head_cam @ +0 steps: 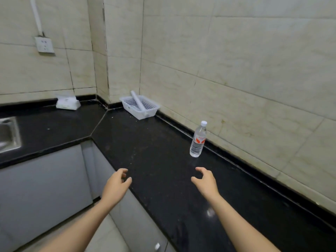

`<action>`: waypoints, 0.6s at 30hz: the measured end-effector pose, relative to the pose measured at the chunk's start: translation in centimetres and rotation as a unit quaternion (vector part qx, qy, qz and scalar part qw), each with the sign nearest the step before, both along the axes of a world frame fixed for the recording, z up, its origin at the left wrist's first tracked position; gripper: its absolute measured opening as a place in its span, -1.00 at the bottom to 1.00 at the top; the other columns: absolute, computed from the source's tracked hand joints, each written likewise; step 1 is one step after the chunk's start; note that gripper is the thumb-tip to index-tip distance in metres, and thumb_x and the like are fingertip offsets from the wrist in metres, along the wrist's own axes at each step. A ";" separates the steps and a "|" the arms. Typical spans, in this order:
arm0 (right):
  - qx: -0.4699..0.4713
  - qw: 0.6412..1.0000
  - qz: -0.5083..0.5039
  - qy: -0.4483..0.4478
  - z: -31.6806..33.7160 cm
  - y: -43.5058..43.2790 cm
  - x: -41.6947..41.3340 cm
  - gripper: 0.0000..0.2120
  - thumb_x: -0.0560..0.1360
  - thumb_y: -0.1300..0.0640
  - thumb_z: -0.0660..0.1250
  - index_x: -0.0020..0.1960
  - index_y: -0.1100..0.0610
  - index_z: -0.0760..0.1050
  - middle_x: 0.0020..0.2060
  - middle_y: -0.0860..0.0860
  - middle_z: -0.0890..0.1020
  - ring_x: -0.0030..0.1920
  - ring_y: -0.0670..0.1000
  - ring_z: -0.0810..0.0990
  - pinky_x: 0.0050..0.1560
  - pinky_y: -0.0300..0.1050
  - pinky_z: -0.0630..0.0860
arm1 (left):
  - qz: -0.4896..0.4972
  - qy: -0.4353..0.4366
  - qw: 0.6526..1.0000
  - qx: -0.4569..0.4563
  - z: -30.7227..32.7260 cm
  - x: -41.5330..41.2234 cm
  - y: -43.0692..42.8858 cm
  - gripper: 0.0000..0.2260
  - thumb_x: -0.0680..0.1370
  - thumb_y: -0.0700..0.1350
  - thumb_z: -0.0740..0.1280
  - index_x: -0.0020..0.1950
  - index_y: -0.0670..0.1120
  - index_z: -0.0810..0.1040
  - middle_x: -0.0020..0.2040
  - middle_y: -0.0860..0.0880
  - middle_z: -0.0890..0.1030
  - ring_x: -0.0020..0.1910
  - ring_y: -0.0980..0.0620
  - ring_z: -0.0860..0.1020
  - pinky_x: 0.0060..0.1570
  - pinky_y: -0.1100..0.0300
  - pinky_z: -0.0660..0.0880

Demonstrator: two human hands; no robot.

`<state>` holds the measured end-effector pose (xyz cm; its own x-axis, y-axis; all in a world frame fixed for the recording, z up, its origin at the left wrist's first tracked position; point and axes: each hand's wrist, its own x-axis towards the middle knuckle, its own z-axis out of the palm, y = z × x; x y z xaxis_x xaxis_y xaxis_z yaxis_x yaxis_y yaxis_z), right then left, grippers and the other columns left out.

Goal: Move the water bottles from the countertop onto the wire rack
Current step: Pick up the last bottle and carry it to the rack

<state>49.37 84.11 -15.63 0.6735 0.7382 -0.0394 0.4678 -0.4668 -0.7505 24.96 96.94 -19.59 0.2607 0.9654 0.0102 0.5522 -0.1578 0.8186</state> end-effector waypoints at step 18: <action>-0.016 0.990 -0.136 0.039 -3.8 13.5 14.7 -0.51 0.42 0.12 0.37 0.31 0.18 0.36 0.28 0.18 0.42 0.30 0.14 0.38 0.28 0.00 0.34 | -0.216 0.281 0.933 0.056 -7.9 19.7 14.5 -0.52 0.54 0.10 0.13 0.44 0.06 0.17 0.51 0.00 0.11 0.48 -0.07 0.02 0.40 -0.02 0.10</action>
